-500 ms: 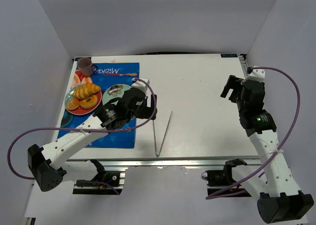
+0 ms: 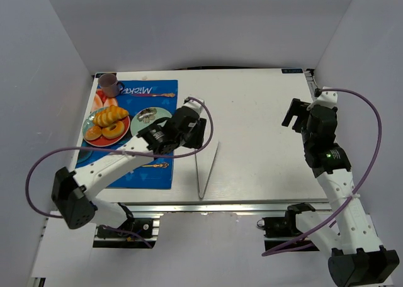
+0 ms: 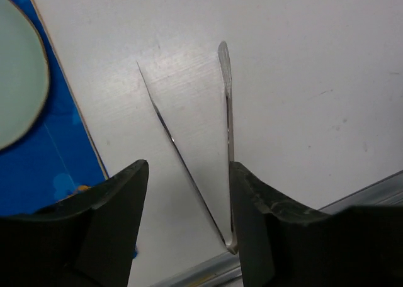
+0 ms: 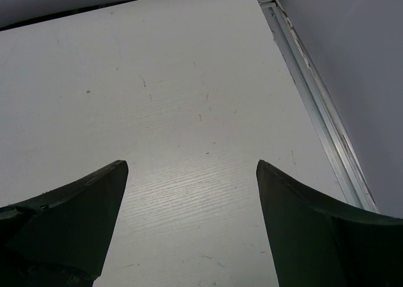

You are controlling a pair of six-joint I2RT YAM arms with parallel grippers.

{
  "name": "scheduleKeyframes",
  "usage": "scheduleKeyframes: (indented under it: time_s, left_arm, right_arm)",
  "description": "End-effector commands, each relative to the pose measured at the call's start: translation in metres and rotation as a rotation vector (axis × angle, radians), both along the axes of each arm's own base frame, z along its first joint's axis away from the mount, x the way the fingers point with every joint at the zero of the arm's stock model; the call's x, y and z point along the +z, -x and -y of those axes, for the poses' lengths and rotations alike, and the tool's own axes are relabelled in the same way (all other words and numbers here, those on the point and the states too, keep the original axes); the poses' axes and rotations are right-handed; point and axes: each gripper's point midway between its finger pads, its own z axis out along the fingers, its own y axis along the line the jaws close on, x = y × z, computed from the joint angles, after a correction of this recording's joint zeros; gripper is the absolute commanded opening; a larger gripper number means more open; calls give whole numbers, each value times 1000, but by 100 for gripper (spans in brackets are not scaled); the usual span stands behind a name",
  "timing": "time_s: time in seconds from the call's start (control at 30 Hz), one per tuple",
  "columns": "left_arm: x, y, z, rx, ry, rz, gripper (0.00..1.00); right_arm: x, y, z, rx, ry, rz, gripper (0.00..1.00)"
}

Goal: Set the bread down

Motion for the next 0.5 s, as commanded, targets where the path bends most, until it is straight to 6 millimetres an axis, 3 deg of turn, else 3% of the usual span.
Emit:
scheduleKeyframes:
  time_s: [0.0, 0.1, 0.3, 0.47]
  left_arm:
    - [-23, 14, 1, 49, -14, -136, 64]
    - [-42, 20, 9, 89, -11, -169, 96]
    - [-77, 26, 13, 150, -111, -217, 98]
    - [-100, 36, 28, 184, -45, -286, 98]
  right_arm:
    - [20, -5, 4, -23, 4, 36, 89]
    - [11, -7, -2, -7, -15, 2, 89]
    - [5, -7, -13, 40, -61, 9, 89]
    - [7, -8, -16, 57, -69, 17, 89]
